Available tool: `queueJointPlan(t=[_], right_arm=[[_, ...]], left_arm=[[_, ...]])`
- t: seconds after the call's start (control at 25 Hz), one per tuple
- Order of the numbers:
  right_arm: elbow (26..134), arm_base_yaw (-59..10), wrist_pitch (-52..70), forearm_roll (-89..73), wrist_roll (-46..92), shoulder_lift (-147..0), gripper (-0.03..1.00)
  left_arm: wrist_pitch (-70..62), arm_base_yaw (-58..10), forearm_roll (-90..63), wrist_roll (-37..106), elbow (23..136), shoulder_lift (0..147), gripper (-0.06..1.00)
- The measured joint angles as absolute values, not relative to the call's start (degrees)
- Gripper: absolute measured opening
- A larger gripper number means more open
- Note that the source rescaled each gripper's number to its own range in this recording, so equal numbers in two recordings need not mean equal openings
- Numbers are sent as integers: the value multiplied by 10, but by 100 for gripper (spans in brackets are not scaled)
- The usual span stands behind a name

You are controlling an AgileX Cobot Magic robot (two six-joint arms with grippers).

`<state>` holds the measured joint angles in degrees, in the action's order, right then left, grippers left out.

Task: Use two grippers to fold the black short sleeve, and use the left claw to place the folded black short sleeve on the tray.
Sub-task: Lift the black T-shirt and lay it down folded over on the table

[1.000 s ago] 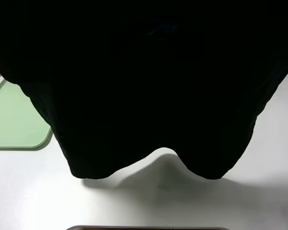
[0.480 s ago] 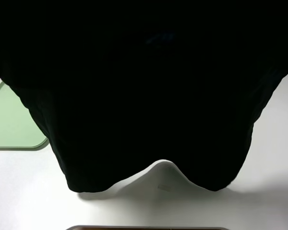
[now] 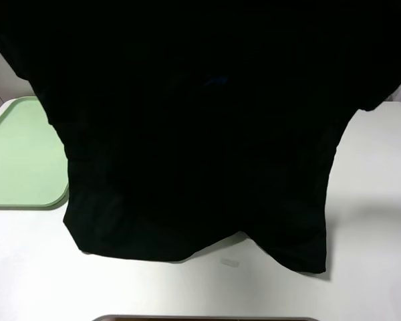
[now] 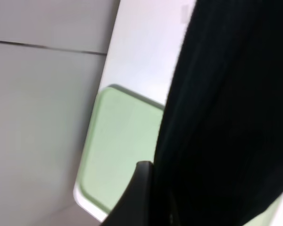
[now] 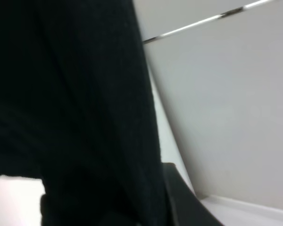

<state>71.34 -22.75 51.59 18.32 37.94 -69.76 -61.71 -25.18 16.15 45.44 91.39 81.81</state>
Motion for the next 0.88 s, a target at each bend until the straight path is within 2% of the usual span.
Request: queueJointPlan(t=[0.2,0.36,0.56,0.88], right_arm=[[712,-151,390,199,379,-766,0],[709,-119,310,208,379,-807,0],[709,-110,246,221,379,-845,0],[709,-109,238,229,379,-901,0]], left_arm=[[-539,-252,171,454,914,869,0],[-467,-242,175,435,914,918,0],[-402,-224,189,404,914,974,0],[-325,-218,207,383,914,1056,0]])
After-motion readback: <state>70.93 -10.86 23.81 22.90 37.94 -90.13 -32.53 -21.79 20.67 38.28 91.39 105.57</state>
